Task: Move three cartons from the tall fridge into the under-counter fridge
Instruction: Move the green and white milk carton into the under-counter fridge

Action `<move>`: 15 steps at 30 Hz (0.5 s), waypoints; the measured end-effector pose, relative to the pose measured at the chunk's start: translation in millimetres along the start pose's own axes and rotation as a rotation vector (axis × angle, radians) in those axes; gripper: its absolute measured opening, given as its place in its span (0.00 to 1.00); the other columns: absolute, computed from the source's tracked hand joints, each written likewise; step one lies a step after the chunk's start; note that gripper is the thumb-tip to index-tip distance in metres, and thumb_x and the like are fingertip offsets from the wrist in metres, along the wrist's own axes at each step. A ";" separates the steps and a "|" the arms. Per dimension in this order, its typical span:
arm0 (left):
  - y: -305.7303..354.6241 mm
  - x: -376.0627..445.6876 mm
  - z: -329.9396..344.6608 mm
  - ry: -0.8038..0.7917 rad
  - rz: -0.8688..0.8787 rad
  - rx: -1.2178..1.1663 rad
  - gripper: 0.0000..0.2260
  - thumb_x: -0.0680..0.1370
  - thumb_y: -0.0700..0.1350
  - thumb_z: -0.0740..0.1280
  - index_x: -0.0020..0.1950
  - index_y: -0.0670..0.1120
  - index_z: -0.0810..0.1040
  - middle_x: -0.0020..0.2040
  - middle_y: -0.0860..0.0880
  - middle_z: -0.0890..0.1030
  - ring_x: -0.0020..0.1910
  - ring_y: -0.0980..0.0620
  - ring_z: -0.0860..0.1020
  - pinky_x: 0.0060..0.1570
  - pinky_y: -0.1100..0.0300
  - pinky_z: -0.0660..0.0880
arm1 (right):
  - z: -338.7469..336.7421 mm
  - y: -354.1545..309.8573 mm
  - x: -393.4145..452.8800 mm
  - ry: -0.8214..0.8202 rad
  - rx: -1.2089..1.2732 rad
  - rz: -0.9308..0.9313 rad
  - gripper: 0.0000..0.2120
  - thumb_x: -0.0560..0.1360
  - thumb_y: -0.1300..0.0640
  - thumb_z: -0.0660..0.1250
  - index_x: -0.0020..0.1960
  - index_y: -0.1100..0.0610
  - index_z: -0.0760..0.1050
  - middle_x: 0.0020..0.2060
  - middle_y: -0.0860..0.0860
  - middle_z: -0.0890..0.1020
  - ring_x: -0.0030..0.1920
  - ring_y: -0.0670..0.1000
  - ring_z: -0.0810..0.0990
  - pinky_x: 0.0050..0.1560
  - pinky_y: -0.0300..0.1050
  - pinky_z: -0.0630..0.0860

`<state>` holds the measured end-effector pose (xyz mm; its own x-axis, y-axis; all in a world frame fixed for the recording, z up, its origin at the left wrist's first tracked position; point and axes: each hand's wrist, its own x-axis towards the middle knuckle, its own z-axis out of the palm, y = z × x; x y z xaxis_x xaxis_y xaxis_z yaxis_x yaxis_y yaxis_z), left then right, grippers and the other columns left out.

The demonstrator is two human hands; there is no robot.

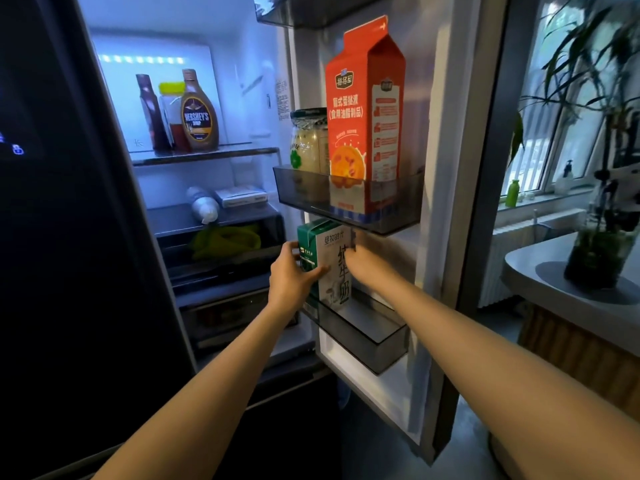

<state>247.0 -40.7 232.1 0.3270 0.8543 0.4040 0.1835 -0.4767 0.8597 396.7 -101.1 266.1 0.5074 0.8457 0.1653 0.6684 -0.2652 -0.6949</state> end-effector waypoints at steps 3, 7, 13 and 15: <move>6.0 -5.4 -2.4 -0.022 -0.001 -0.013 0.24 0.73 0.40 0.79 0.63 0.49 0.70 0.55 0.57 0.77 0.49 0.60 0.78 0.36 0.73 0.79 | -4.2 2.7 -2.8 0.071 -0.015 -0.062 0.12 0.82 0.55 0.61 0.63 0.55 0.75 0.59 0.53 0.81 0.55 0.54 0.78 0.52 0.48 0.74; 11.5 -21.9 -4.5 -0.042 0.003 -0.057 0.28 0.72 0.35 0.78 0.66 0.44 0.68 0.63 0.47 0.77 0.61 0.52 0.77 0.45 0.63 0.82 | -14.6 1.7 -11.8 0.105 -0.139 -0.091 0.06 0.81 0.56 0.62 0.45 0.49 0.73 0.42 0.44 0.77 0.44 0.48 0.76 0.39 0.38 0.68; 15.7 -49.6 -7.8 -0.061 0.006 -0.114 0.29 0.72 0.30 0.76 0.66 0.44 0.66 0.61 0.50 0.76 0.58 0.56 0.78 0.44 0.65 0.83 | -23.4 -3.5 -34.7 0.009 -0.103 -0.146 0.11 0.78 0.62 0.63 0.59 0.56 0.78 0.55 0.53 0.82 0.57 0.56 0.80 0.57 0.53 0.80; 16.0 -61.2 -5.4 -0.051 0.026 -0.123 0.29 0.72 0.30 0.76 0.66 0.42 0.67 0.60 0.52 0.76 0.54 0.62 0.80 0.43 0.69 0.81 | -26.2 -0.3 -47.6 -0.005 -0.063 -0.188 0.17 0.77 0.63 0.64 0.65 0.56 0.75 0.59 0.55 0.81 0.59 0.57 0.80 0.60 0.56 0.79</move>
<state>224.9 -99.5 222.8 0.3772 0.8292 0.4126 0.0608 -0.4667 0.8823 386.6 -153.5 276.8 0.3681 0.8852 0.2845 0.7840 -0.1310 -0.6068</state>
